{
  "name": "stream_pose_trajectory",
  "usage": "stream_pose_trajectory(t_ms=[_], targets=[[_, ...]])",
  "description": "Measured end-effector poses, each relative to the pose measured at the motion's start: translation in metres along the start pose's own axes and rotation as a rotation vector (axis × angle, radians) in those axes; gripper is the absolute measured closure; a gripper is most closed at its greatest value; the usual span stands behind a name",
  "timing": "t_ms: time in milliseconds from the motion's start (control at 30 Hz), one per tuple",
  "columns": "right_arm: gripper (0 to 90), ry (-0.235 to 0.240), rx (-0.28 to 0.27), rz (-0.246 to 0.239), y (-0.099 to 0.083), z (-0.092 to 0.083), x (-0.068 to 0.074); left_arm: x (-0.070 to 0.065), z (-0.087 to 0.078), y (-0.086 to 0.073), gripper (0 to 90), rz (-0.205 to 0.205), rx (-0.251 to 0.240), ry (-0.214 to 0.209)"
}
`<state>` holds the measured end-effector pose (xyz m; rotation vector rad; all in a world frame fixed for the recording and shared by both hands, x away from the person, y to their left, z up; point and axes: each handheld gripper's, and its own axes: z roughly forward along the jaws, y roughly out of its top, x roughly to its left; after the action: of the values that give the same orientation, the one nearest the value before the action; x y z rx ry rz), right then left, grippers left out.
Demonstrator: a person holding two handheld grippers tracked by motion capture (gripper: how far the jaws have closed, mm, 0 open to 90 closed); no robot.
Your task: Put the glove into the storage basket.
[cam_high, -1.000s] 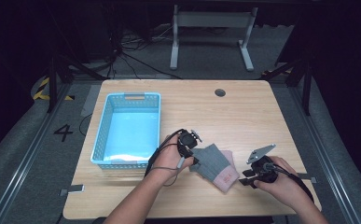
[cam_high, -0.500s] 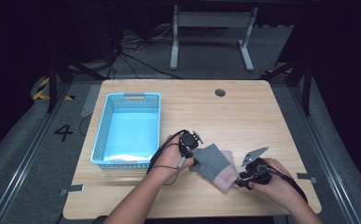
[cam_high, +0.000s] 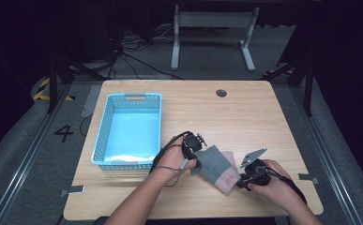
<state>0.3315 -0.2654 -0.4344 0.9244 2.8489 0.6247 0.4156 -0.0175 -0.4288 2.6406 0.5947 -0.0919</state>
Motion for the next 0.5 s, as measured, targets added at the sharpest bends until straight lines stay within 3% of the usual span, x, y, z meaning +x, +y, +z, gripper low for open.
stream_pose_trajectory(t_ms=[67,133,200,367,500], targets=[[67.2,0.0,-0.001,0.001,0.0,0.0,0.0,0.0003,-0.0002,-0.0003,70.4,-0.022,0.01,-0.004],[67.2,0.001,-0.002,0.002,-0.0002,0.0,-0.0002,0.0008,-0.0004,-0.0008,66.3,-0.04,0.026,0.023],[67.1,0.001,-0.002,0.003,-0.0002,-0.0002,-0.0001,0.0012,-0.0004,-0.0011,64.8,-0.046,0.03,0.014],[67.0,0.0,-0.002,0.001,0.0,0.0001,0.0002,0.001,0.0005,0.0,64.3,-0.046,0.037,0.015],[67.1,0.0,-0.001,-0.004,0.0006,0.0004,0.0009,-0.0022,-0.0001,0.0013,71.2,-0.021,0.025,0.009]])
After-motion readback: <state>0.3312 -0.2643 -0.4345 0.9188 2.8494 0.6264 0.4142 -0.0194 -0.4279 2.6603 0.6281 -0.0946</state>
